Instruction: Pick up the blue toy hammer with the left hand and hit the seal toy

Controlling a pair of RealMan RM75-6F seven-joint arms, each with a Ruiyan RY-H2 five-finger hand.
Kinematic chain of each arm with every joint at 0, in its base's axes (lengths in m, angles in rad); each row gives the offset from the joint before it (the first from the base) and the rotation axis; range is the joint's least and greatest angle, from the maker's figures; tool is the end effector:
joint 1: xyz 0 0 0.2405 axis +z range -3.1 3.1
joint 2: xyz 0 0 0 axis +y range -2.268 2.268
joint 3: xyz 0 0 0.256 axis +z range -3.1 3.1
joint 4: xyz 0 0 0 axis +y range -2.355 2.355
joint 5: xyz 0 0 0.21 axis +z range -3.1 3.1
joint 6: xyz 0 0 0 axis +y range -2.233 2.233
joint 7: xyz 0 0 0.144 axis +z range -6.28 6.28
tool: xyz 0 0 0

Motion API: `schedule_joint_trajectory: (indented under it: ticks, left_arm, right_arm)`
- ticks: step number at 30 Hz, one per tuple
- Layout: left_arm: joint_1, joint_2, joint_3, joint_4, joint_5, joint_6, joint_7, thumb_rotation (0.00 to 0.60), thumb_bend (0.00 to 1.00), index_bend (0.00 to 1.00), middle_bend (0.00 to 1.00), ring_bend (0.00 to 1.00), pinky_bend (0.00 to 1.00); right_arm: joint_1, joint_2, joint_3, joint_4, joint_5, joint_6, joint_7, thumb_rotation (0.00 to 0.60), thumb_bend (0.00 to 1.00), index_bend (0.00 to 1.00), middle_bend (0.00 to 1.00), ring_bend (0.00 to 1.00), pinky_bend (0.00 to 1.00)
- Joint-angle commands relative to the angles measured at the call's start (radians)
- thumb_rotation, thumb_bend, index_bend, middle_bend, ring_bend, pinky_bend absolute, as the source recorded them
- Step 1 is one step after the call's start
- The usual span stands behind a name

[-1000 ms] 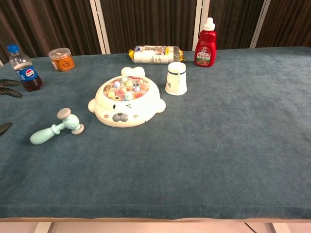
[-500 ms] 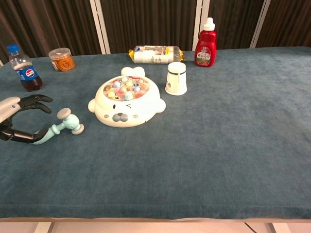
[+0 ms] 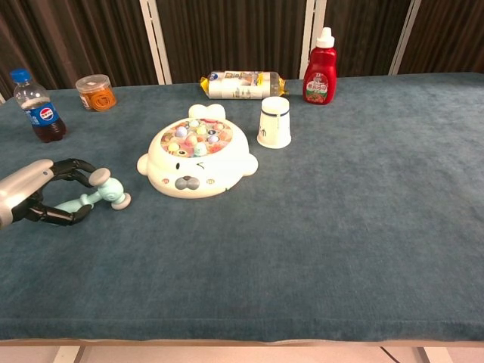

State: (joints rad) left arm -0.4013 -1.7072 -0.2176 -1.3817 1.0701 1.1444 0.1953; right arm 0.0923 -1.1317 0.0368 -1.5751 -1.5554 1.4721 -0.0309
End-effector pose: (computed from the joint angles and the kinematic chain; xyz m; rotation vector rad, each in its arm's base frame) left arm -0.2431 0.2844 -0.0297 -1.3457 -1.3213 -0.9339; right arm -0.3105 -0.1808 0.1518 1.4660 -0.8518 0.8824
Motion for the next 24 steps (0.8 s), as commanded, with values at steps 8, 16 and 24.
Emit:
schedule_joint_trajectory:
  ticks: [8,16,24]
  left_arm:
    - [-0.025,-0.024,-0.012,0.009,-0.019,-0.016,0.009,0.558,0.39,0.21,0.26,0.15,0.09]
    - [-0.038,-0.045,-0.016,0.038,-0.038,-0.019,0.025,0.554,0.40,0.25,0.27,0.16,0.09]
    - [-0.043,-0.048,-0.019,0.048,-0.052,-0.032,0.018,0.547,0.41,0.28,0.30,0.18,0.09]
  right_arm:
    - [0.002,-0.002,-0.001,-0.001,0.002,-0.005,-0.005,0.600,0.27,0.00,0.00,0.00,0.00]
    - [0.002,0.000,-0.001,-0.001,0.002,-0.005,-0.002,0.600,0.27,0.00,0.00,0.00,0.00]
    - [0.002,-0.001,-0.001,-0.001,0.003,-0.005,-0.003,0.600,0.27,0.00,0.00,0.00,0.00]
